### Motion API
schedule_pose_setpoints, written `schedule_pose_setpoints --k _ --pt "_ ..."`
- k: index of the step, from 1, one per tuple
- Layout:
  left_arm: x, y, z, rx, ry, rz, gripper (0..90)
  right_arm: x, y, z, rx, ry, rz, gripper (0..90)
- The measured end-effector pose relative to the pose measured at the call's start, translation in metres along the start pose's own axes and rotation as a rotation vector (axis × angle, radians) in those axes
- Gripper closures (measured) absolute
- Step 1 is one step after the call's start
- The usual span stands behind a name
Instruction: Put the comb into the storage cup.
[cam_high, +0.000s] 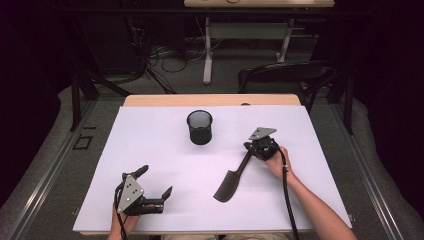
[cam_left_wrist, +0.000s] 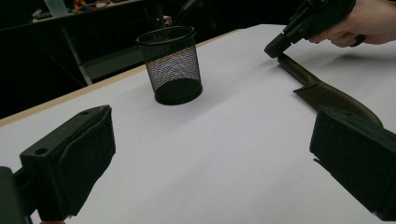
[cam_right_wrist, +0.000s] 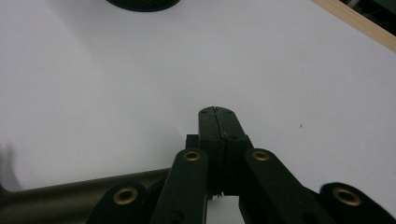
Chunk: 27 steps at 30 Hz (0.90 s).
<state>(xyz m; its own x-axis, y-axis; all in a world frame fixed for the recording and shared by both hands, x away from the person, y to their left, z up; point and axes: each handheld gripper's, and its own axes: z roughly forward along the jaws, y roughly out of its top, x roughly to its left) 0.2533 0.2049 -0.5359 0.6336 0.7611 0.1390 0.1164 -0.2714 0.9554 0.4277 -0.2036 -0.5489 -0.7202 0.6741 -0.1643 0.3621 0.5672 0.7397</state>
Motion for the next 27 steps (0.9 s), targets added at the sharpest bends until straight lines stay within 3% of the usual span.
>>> schedule_pose_setpoints --k 27 --pt "0.0007 0.0001 -0.0015 0.003 0.000 0.006 0.1 -0.0030 -0.0058 -0.0028 0.090 0.030 0.016 90.0"
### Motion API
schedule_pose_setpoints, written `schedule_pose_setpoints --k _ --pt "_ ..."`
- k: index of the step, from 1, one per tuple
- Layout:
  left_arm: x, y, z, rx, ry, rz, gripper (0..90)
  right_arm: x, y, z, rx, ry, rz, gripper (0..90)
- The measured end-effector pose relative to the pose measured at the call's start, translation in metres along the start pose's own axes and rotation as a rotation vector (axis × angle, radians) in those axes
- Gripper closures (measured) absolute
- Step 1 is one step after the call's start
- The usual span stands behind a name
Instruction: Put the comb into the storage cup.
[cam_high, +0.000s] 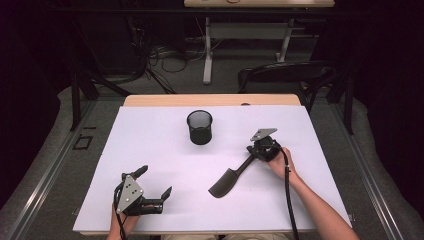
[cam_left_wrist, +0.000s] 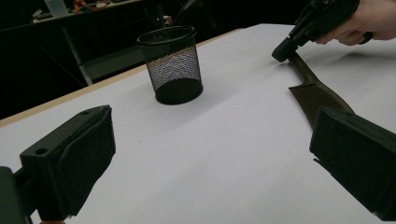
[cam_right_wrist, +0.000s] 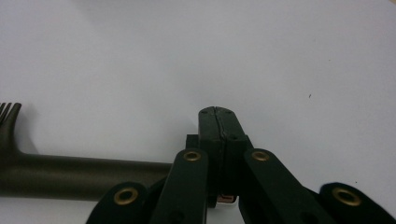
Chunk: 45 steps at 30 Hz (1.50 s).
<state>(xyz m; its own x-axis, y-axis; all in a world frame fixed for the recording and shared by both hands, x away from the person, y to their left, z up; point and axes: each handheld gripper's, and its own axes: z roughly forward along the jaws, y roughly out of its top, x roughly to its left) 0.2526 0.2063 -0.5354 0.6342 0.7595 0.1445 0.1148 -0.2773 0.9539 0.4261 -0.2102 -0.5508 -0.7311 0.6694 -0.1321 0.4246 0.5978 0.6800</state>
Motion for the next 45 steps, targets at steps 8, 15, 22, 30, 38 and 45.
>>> schedule_pose_setpoints --k 8,15,22,30,38,45 --pt "0.000 0.000 0.001 0.003 -0.004 0.000 0.1 0.002 -0.002 -0.003 0.015 0.006 0.004 90.0" --pt "-0.001 0.000 0.001 0.003 -0.004 0.001 0.1 0.003 -0.003 -0.006 0.032 0.012 0.009 90.0" --pt "0.000 0.000 0.001 0.002 -0.003 0.000 0.1 0.005 -0.006 -0.010 0.054 0.013 0.017 90.0" --pt "0.000 0.000 0.001 0.002 -0.002 -0.001 0.1 0.009 -0.008 -0.014 0.075 0.022 0.019 90.0" --pt "0.000 0.000 0.000 0.003 0.001 0.001 0.1 0.012 -0.008 -0.014 0.080 0.029 0.022 90.0" --pt "0.000 0.000 0.001 0.003 0.001 0.002 0.1 0.015 -0.009 -0.017 0.093 0.036 0.021 90.0"
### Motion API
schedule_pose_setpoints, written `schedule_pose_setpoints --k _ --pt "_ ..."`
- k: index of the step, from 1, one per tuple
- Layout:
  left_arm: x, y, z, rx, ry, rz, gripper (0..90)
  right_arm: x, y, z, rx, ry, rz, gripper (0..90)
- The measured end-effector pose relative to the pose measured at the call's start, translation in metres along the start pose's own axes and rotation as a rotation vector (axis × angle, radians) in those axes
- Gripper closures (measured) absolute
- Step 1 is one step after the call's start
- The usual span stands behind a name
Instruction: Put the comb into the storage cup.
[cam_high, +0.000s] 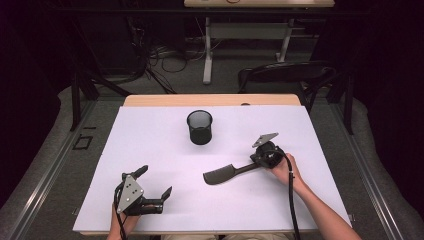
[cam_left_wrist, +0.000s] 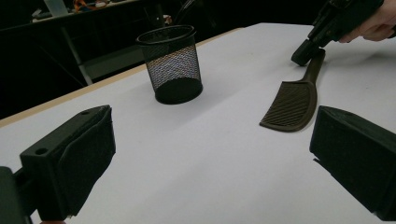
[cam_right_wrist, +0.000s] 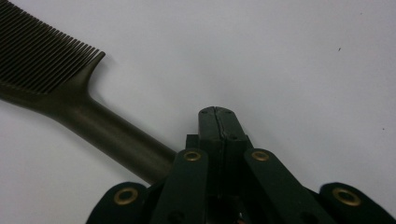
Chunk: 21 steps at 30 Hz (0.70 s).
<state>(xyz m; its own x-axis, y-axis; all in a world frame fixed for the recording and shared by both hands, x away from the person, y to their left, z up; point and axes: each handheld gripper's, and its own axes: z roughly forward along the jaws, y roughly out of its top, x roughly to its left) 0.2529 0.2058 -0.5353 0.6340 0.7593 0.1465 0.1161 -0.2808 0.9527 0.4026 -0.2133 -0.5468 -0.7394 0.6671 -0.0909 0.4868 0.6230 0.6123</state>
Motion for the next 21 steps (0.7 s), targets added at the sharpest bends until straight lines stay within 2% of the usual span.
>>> schedule_pose_setpoints --k 13,17,21 --pt "-0.0004 0.0003 0.0005 -0.001 0.000 0.001 0.1 0.0046 -0.0034 -0.0070 0.021 0.013 0.009 90.0" --pt "-0.0005 0.0003 0.0005 0.000 -0.001 0.002 0.1 0.0058 -0.0049 -0.0080 0.022 0.018 0.028 90.0" --pt "-0.0004 0.0002 0.0005 -0.002 0.000 -0.002 0.1 0.0069 -0.0070 -0.0099 0.041 0.022 0.031 90.0"
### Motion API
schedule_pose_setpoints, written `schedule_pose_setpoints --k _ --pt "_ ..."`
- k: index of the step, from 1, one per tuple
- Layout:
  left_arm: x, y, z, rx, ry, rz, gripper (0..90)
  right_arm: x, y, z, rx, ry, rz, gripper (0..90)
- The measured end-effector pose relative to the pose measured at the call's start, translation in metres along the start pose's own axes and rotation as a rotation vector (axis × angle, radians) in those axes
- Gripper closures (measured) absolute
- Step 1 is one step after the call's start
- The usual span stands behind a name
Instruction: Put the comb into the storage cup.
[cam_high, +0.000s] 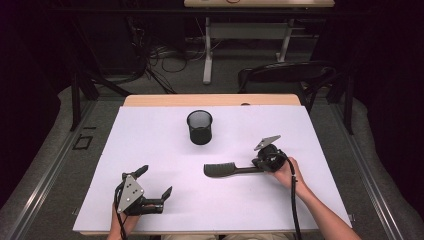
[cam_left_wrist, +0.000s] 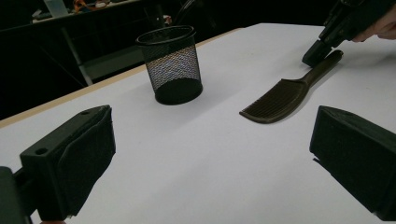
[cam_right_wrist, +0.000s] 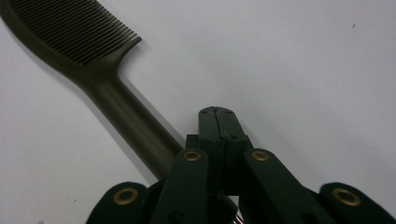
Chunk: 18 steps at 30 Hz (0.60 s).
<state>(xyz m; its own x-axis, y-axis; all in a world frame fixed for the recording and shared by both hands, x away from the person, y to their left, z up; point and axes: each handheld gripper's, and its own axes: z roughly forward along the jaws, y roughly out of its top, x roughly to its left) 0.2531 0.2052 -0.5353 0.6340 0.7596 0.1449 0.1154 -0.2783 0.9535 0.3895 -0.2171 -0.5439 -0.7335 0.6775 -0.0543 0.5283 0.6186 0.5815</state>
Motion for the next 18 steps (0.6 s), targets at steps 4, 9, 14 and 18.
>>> schedule_pose_setpoints --k 4,9,14,18 --pt "-0.0002 0.0001 0.0005 0.002 -0.001 0.005 0.1 0.0007 -0.0017 -0.0004 -0.007 0.005 0.005 90.0" --pt "-0.0004 0.0002 0.0009 0.002 -0.001 0.004 0.1 0.0033 -0.0045 -0.0028 0.001 0.010 0.027 90.0" --pt "-0.0007 0.0004 0.0010 0.002 -0.003 0.005 0.1 0.0043 -0.0054 -0.0038 0.006 0.015 0.038 90.0" --pt "-0.0003 0.0002 0.0012 0.001 -0.002 0.003 0.1 0.0045 -0.0069 -0.0053 0.009 0.026 0.056 90.0"
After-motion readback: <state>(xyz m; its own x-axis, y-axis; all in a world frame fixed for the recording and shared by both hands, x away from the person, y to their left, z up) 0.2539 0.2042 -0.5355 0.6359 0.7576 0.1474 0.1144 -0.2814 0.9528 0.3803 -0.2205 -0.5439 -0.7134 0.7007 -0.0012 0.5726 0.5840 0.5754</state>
